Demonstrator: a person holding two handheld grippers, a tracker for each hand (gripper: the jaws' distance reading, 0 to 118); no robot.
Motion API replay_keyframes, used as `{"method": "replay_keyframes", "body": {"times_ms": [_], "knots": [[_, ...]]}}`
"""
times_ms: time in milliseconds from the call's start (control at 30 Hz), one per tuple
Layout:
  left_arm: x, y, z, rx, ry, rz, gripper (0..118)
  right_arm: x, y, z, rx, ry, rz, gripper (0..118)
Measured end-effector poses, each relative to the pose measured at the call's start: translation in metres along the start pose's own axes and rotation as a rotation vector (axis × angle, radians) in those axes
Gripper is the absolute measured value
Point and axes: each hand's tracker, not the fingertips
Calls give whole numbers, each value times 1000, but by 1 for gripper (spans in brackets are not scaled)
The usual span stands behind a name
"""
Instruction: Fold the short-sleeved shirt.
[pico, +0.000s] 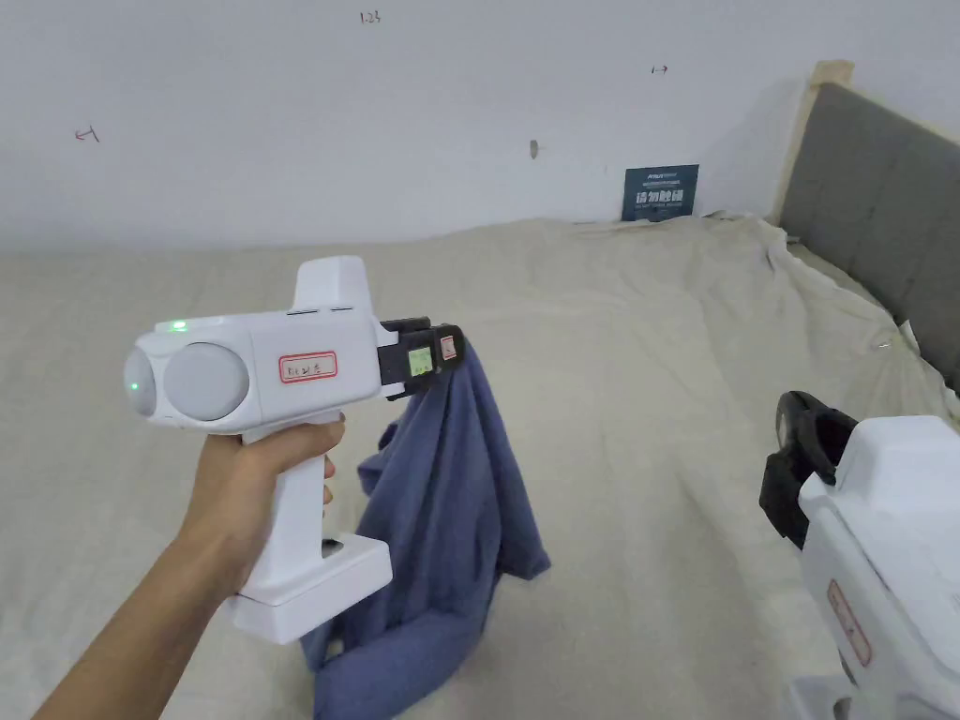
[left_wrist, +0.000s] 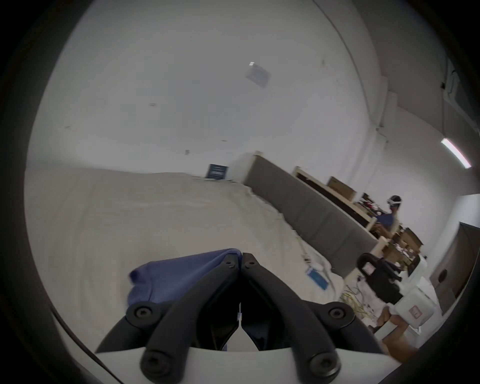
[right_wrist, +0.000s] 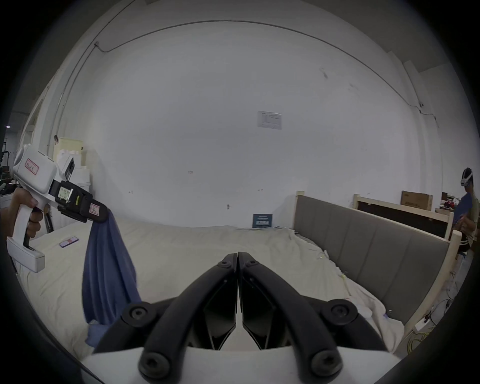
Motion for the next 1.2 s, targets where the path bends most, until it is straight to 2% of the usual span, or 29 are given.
{"method": "replay_keyframes", "body": {"times_ms": [133, 267, 367, 533, 633, 867, 933, 1000, 1033, 1067, 1100, 1133, 1167, 1200], "knots": [[14, 0, -23, -21, -30, -27, 0, 14, 5, 8, 4, -47, -2, 0], [7, -23, -58, -152, -9, -25, 0, 21, 4, 12, -1, -72, -5, 0], [-11, -56, -87, -258, 55, -34, 0, 25, -2, 11, -15, -81, -8, 0], [-45, -116, -126, -447, 150, 40, 0, 26, -13, 5, -50, -73, -13, 0], [-57, -150, -145, -553, 211, 19, 0, 26, -21, 0, -65, -63, -15, 0], [-67, -206, -178, -707, 302, 25, 0, 28, -33, -5, -93, -50, -12, 0], [-62, -209, -176, -690, 299, 16, 15, 28, -35, -6, -99, -48, -11, 0], [-58, -202, -171, -633, 304, 12, 18, 28, -36, -6, -102, -46, -7, 0], [-54, -197, -165, -610, 298, 18, 32, 29, -35, -6, -101, -46, -7, 0], [-51, -191, -159, -578, 288, 28, 55, 29, -35, -6, -99, -46, -7, 0], [-48, -186, -155, -551, 288, 34, 86, 29, -34, -6, -96, -45, -8, 0], [-44, -178, -148, -509, 286, 30, 105, 29, -33, -5, -92, -45, -8, 0], [-41, -169, -138, -463, 280, 20, 113, 29, -32, -5, -88, -44, -7, 0], [-37, -159, -129, -407, 271, 7, 114, 29, -31, -6, -85, -45, -6, 0]]}}
